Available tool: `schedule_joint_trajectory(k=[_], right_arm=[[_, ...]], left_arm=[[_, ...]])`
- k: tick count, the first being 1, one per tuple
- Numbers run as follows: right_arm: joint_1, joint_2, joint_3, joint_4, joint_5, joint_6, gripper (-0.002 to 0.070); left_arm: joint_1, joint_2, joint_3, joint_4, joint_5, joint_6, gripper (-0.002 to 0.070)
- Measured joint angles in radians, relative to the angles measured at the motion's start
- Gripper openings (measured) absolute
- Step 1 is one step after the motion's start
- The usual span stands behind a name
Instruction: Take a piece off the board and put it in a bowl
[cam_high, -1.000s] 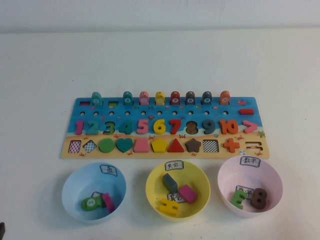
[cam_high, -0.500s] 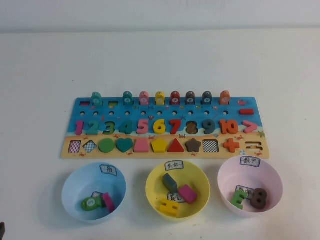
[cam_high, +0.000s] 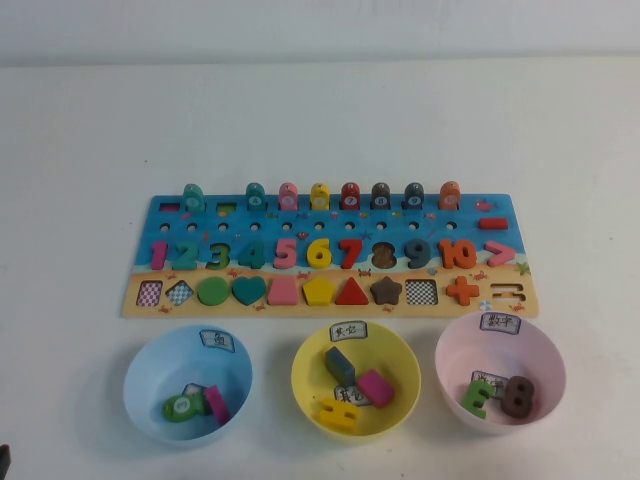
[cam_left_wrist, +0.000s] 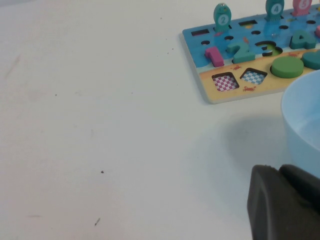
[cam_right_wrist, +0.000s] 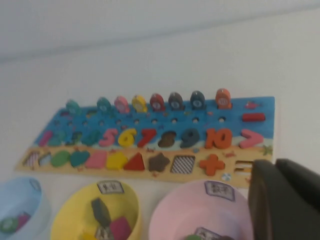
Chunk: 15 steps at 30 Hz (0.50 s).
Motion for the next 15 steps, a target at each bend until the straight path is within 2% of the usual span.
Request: schedule_joint_trajectory(k=[5, 11, 15], right_arm=[[0.000, 0.358, -0.378, -0.215, 0.279, -0.007, -0.0017], [0.000, 0.758, -0.832, -0.291, 0.605, -0.009, -0.0017], [0.031, 1.021, -1.054, -0.368, 0.687, 0.008, -0.0017]], left_arm=[[0.000, 0.000, 0.000, 0.000, 0.000, 0.000, -0.0004], [0.000, 0.000, 0.000, 0.000, 0.000, 0.000, -0.0004], [0.000, 0.000, 0.000, 0.000, 0.000, 0.000, -0.0004]])
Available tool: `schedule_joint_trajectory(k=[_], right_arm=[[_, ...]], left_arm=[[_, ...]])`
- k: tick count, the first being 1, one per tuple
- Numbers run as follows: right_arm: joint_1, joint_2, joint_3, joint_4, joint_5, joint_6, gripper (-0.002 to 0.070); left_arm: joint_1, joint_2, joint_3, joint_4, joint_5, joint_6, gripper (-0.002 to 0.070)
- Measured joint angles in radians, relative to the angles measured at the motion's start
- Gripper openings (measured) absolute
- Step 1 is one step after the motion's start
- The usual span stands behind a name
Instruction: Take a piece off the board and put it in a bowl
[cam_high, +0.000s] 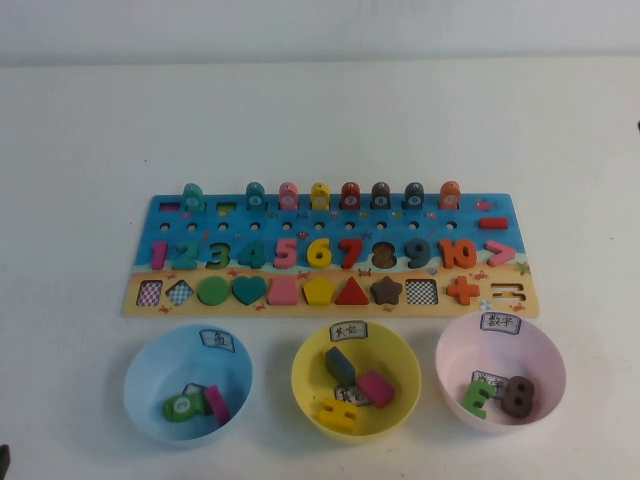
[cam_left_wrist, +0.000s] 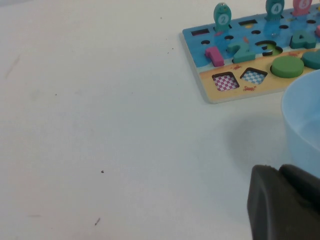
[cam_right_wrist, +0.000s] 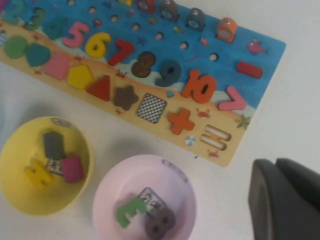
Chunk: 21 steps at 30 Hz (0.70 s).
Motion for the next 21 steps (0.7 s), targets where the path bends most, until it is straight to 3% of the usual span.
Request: schedule_joint_trajectory(k=[9, 21], right_arm=[[0.241, 0.438, -0.374, -0.369, 0.015, 0.149, -0.0017], [0.279, 0.753, -0.629, -0.304, 0.017, 0.139, -0.0017]], left_arm=[[0.000, 0.000, 0.000, 0.000, 0.000, 0.000, -0.0004], [0.000, 0.000, 0.000, 0.000, 0.000, 0.000, -0.0004]])
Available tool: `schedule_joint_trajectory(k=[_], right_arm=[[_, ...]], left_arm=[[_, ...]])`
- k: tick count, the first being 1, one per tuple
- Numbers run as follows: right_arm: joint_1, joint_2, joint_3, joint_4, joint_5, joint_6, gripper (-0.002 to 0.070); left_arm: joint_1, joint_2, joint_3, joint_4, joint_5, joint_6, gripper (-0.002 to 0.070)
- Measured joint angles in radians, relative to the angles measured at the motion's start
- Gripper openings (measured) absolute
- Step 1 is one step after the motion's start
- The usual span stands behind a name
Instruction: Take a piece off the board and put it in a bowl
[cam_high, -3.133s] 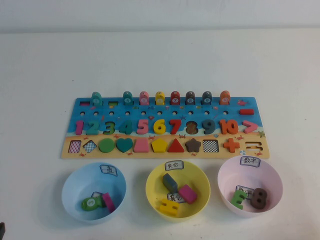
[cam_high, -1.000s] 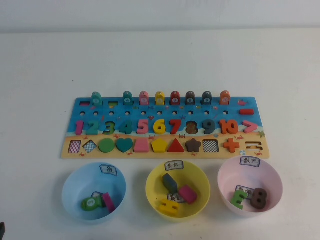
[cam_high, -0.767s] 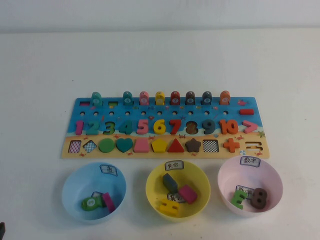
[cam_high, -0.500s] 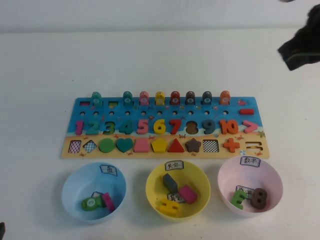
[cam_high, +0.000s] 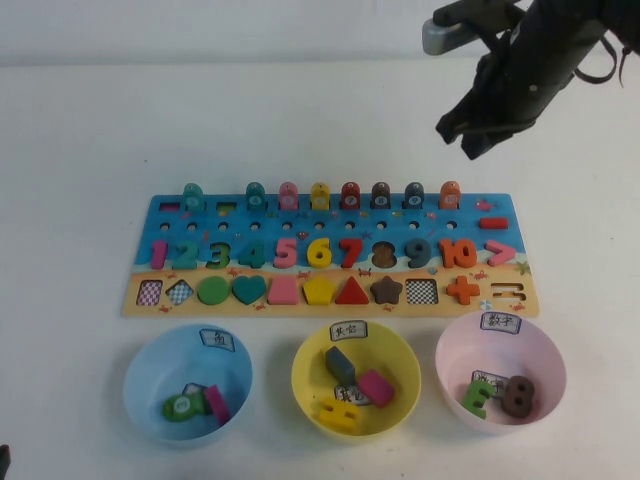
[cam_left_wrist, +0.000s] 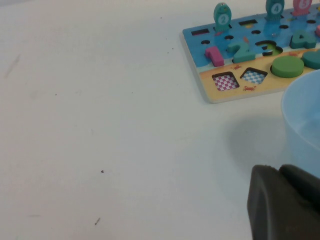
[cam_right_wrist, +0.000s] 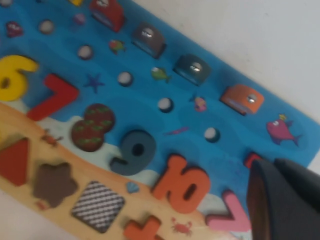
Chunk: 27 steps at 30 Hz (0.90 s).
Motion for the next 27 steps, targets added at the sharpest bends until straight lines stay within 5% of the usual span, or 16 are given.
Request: schedule_joint_trajectory(k=[7, 16, 27], right_arm=[[0.000, 0.077, -0.006, -0.095, 0.000, 0.063, 0.0013], [0.000, 0.102, -0.010, -0.062, -0.060, 0.170, 0.0295], [0.000, 0.107, -0.016, -0.012, -0.194, 0.201, 0.0319]], left_arm=[[0.000, 0.000, 0.000, 0.000, 0.000, 0.000, -0.0004], [0.000, 0.000, 0.000, 0.000, 0.000, 0.000, -0.0004], [0.000, 0.000, 0.000, 0.000, 0.000, 0.000, -0.0004]])
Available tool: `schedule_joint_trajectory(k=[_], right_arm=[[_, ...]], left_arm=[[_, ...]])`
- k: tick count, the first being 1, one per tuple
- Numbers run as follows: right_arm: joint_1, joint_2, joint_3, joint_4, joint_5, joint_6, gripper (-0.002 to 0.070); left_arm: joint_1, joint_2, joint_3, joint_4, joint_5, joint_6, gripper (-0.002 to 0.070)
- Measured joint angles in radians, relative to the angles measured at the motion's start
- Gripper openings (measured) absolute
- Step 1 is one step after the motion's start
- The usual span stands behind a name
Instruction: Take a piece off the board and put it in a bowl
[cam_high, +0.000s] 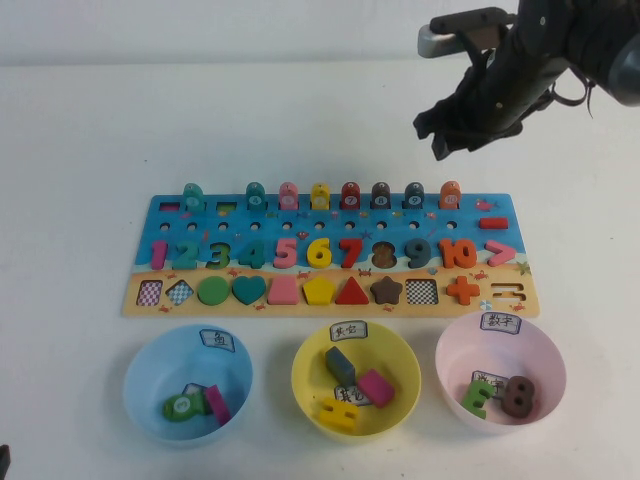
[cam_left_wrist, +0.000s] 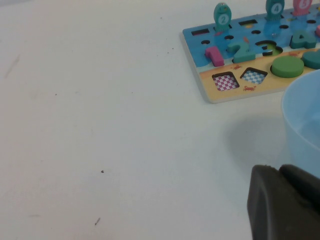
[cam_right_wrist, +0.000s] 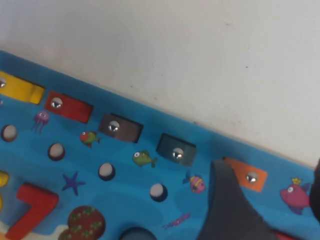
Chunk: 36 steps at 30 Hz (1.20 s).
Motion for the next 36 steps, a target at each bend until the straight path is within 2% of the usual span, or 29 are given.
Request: schedule_joint_trajectory(k=[24, 27, 31, 36], right_arm=[[0.000, 0.135, -0.012, 0.000, -0.013, 0.031, 0.0317], [0.000, 0.139, -0.013, -0.002, -0.013, 0.031, 0.0294], [0.000, 0.139, -0.015, -0.013, -0.013, 0.031, 0.0225], [0.000, 0.139, -0.015, -0.017, -0.013, 0.031, 0.0215]], left_arm=[[0.000, 0.000, 0.000, 0.000, 0.000, 0.000, -0.0004], [0.000, 0.000, 0.000, 0.000, 0.000, 0.000, -0.0004], [0.000, 0.000, 0.000, 0.000, 0.000, 0.000, -0.0004], [0.000, 0.000, 0.000, 0.000, 0.000, 0.000, -0.0004]])
